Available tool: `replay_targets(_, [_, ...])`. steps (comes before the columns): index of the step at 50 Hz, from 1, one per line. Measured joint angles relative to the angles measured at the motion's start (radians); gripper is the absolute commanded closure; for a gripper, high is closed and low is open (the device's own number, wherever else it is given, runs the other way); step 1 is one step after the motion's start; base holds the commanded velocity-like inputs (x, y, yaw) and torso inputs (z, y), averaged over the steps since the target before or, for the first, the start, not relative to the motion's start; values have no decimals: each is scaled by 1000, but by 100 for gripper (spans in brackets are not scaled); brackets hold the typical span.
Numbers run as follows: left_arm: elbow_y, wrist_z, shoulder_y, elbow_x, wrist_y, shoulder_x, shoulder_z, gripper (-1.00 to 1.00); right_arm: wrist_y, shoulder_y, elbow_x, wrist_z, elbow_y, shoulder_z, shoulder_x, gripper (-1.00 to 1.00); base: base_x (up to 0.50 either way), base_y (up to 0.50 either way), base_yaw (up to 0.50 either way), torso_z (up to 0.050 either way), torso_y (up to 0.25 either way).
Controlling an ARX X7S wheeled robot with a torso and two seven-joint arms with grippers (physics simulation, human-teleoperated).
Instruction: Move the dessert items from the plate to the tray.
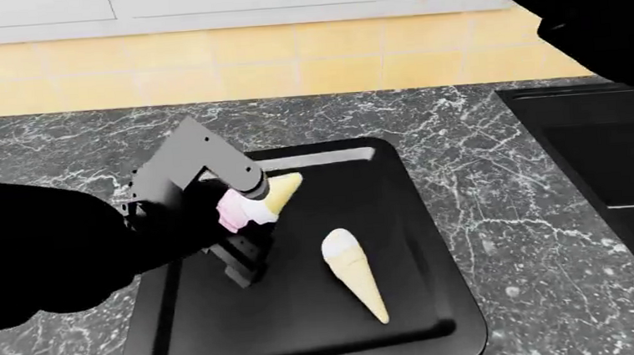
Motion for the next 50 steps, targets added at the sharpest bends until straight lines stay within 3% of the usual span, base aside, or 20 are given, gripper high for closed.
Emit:
replay_targets(8, [-16,24,28,67,-8,10,59,100,-16,-2,3,14,8,15,1,-100,0,0,0,0,0])
replay_targets(9, [-17,26,29,75,-10,11,66,-100,-17,-3,4,15,8,17,1,-100,0,0,0,0,0])
replay_targets(20, [-24,26,13,111,-10,14,82,-100,-18,-7,14,25,6,23,2,-100,0,0,0,0,0])
replay_targets(34, [49,-63,-62,25,65,-14,-66,-100,-46,-76,-11,34,-46,12,24,-100,0,0,0,0,0])
replay_targets(50, [268,-257,48,139,244,-159,-206,-100,-222,-332,-100,112,-269,51,150,-100,0,0,0,0,0])
